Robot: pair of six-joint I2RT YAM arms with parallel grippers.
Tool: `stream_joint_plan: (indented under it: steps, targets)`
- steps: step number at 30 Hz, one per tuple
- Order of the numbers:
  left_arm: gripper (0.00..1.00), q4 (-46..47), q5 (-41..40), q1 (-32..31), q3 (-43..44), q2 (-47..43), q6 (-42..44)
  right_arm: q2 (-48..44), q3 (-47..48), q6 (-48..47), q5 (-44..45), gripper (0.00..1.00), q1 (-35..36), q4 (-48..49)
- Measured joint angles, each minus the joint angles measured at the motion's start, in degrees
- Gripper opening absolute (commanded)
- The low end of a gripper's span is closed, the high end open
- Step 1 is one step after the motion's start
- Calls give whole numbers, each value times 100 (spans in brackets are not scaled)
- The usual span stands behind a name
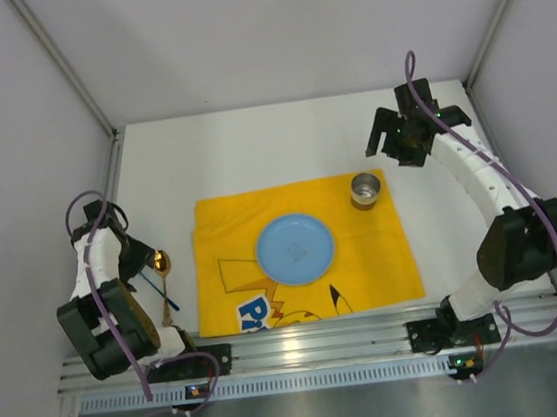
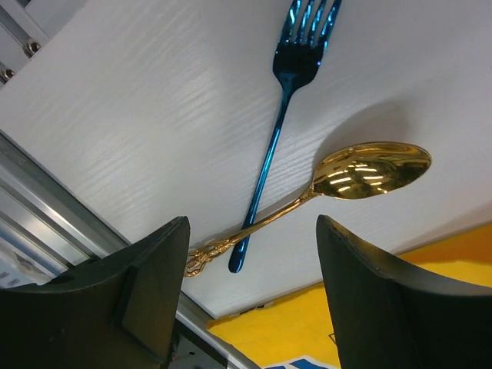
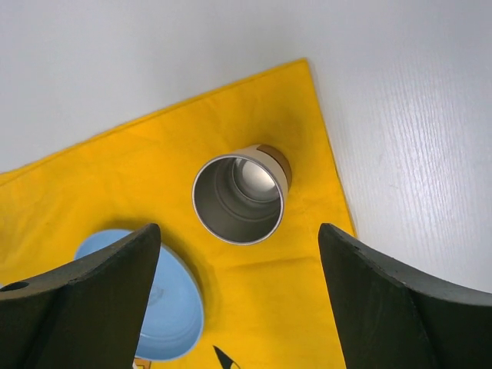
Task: Set the dinner table for one person
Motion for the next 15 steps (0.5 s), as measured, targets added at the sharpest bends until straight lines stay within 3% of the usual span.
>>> stream_joint_plan:
  steps: [8, 15]
  targets:
    - [67, 208, -76, 223, -22, 507, -9, 50, 109, -140, 0, 83, -61, -326]
    - [55, 743, 35, 229, -157, 1019, -24, 251, 118, -181, -48, 82, -114, -422]
